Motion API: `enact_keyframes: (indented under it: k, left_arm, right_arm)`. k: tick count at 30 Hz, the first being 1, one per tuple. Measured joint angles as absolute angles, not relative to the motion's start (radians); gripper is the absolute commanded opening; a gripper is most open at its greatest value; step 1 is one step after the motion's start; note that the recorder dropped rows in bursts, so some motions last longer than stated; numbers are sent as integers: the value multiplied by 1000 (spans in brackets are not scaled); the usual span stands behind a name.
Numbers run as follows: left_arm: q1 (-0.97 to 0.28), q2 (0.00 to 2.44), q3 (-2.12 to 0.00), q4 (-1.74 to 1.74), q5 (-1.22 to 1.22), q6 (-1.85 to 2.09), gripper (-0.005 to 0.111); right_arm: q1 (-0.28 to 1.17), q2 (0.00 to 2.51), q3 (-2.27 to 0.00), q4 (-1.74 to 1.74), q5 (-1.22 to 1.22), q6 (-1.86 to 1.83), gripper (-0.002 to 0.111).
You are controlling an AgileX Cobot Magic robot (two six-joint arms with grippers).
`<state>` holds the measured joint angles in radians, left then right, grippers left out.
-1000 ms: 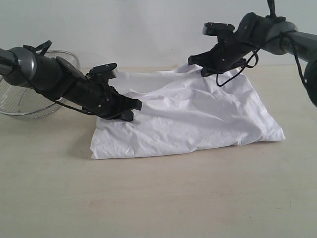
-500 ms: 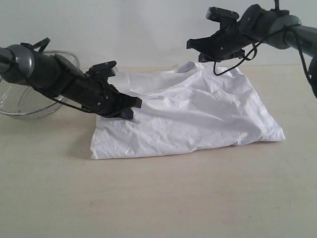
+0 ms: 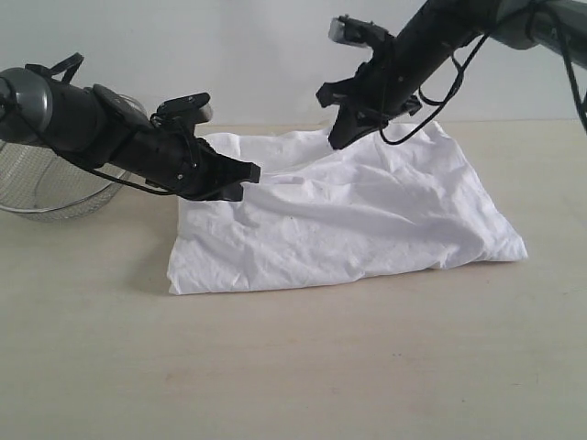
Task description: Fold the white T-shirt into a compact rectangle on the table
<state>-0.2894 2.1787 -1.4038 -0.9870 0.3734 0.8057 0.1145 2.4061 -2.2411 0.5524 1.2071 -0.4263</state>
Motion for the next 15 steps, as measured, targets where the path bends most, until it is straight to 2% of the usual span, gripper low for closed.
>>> enact_keyframes:
  k: [6,15]
  left_arm:
    - [-289,2179,-1404,-987,373,806,4]
    - [-289,2179,-1404,-987,380,806,4]
  right_arm:
    - [139,2496,-2241,499,1192,-420,0]
    - [152,2574,-2241,503,997,-418,0]
